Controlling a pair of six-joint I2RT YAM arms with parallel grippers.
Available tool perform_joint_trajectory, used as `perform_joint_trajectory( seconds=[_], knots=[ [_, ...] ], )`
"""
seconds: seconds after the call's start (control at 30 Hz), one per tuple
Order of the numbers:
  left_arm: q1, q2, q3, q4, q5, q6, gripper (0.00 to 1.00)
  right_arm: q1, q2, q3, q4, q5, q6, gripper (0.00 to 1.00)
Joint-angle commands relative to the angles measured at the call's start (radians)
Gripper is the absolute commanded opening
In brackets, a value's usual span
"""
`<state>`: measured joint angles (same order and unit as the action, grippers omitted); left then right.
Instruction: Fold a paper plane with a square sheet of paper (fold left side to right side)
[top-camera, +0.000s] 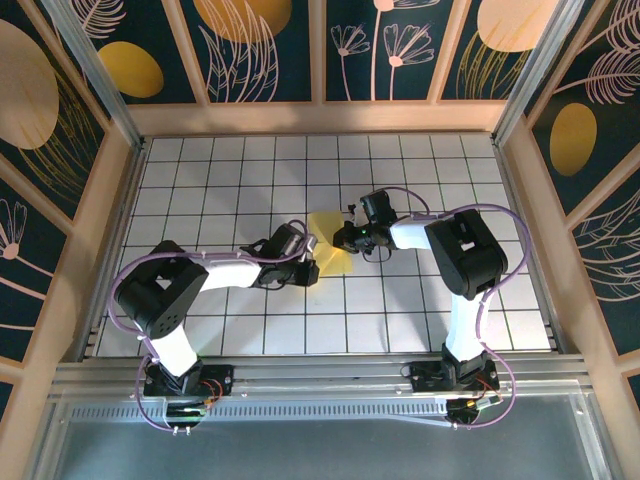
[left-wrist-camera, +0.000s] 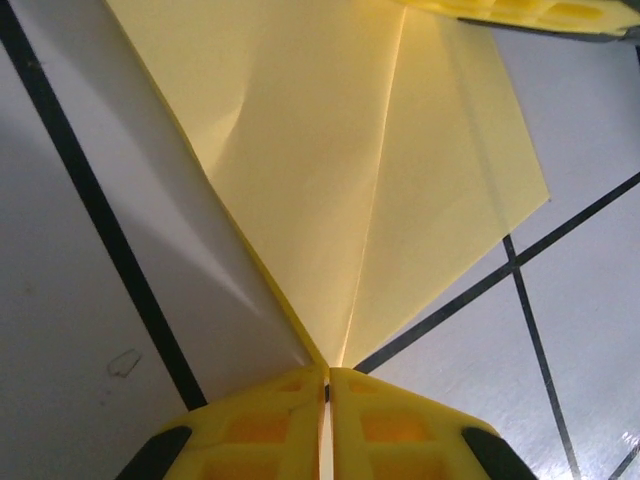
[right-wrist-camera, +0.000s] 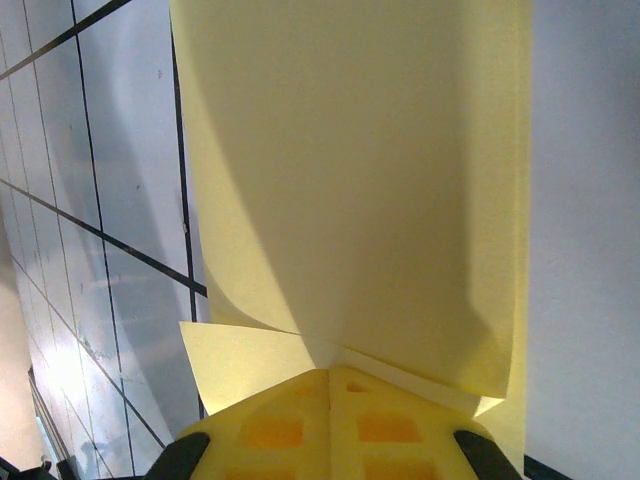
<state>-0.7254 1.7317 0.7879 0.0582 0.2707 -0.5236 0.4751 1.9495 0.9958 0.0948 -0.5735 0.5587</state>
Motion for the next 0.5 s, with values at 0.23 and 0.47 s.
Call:
perform_joint_trajectory(
  seconds=[0.23, 0.47],
  knots=[
    [0.049, -0.151, -0.035, -0.102, -0.028, -0.073, 0.06, 0.008, -0.032, 0.019, -0.044, -0.005, 0.027, 0.07],
    [0.153, -0.206, -0.049, -0.004, 0.069, -0.144, 0.25, -0.034, -0.173, -0.022, 0.052, -0.043, 0.078, 0.3]
  ],
)
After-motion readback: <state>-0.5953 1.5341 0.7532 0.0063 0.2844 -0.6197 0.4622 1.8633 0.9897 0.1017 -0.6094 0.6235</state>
